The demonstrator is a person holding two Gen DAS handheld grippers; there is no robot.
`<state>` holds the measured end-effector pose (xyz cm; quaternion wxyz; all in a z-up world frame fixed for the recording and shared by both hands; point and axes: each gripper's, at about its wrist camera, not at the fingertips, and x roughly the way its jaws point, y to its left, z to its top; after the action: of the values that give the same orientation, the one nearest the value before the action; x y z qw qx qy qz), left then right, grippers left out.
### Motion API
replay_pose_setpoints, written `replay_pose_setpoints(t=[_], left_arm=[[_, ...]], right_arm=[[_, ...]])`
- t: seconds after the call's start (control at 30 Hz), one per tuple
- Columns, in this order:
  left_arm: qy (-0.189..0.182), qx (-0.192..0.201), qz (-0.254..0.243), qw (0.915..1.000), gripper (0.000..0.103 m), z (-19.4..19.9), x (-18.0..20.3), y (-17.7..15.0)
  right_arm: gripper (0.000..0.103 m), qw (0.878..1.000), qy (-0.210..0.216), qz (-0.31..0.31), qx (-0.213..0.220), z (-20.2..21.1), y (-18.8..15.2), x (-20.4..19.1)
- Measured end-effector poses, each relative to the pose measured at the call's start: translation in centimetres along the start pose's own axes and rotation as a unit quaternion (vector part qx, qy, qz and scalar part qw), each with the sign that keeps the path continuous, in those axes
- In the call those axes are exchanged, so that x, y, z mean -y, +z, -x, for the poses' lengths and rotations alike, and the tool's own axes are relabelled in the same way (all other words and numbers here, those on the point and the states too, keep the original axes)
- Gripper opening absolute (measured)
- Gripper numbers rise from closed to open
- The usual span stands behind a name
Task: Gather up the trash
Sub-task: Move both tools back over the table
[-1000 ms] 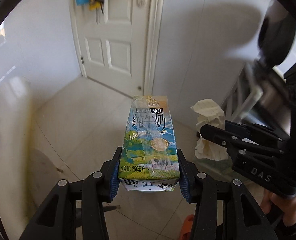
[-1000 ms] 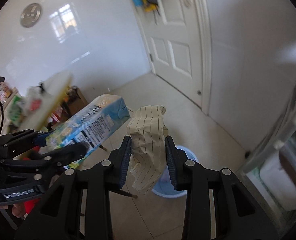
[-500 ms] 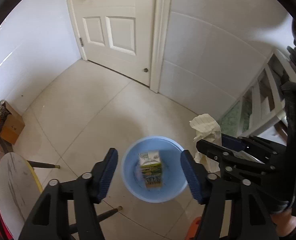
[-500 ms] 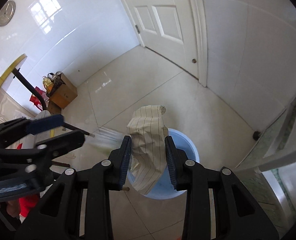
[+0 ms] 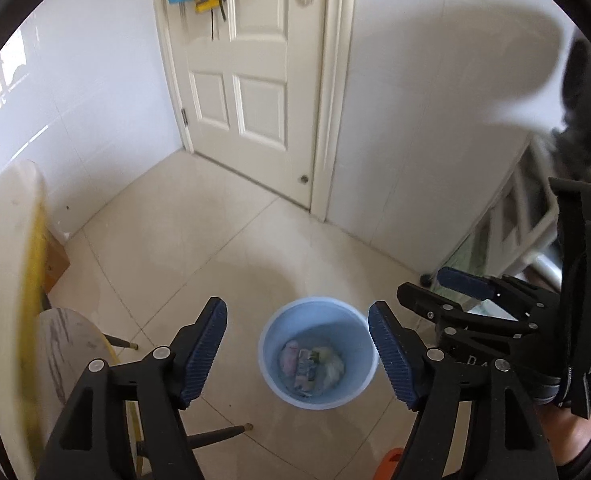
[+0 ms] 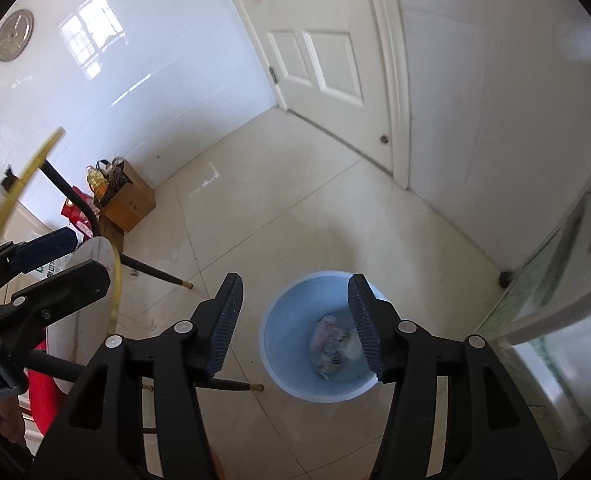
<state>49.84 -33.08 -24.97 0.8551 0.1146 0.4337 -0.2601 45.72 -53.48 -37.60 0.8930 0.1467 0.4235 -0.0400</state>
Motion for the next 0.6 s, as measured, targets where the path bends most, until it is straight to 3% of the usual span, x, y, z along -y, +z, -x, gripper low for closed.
replay_pose_setpoints(t=[0.23,0.37,0.5,0.6], left_arm=[[0.0,0.095,-0.002,0.9955,0.088,13.9,-1.1,-3.7],[0.034,0.151,0.009,0.988,0.098,21.6,-3.4,-7.3],[0.064,0.182,0.032,0.9807,0.102,27.2,-6.7,-11.7],[0.093,0.186,0.048,0.9768,0.102,29.0,-8.5,-14.5]], right_arm=[[0.067,0.996,0.007,0.055,0.072,11.3,0.4,-6.5],[0.073,0.99,0.023,0.086,0.109,16.4,-0.5,-11.6],[0.075,0.983,0.041,0.12,0.132,19.9,-1.9,-17.3],[0.078,0.979,0.053,0.139,0.138,20.7,-2.8,-20.8]])
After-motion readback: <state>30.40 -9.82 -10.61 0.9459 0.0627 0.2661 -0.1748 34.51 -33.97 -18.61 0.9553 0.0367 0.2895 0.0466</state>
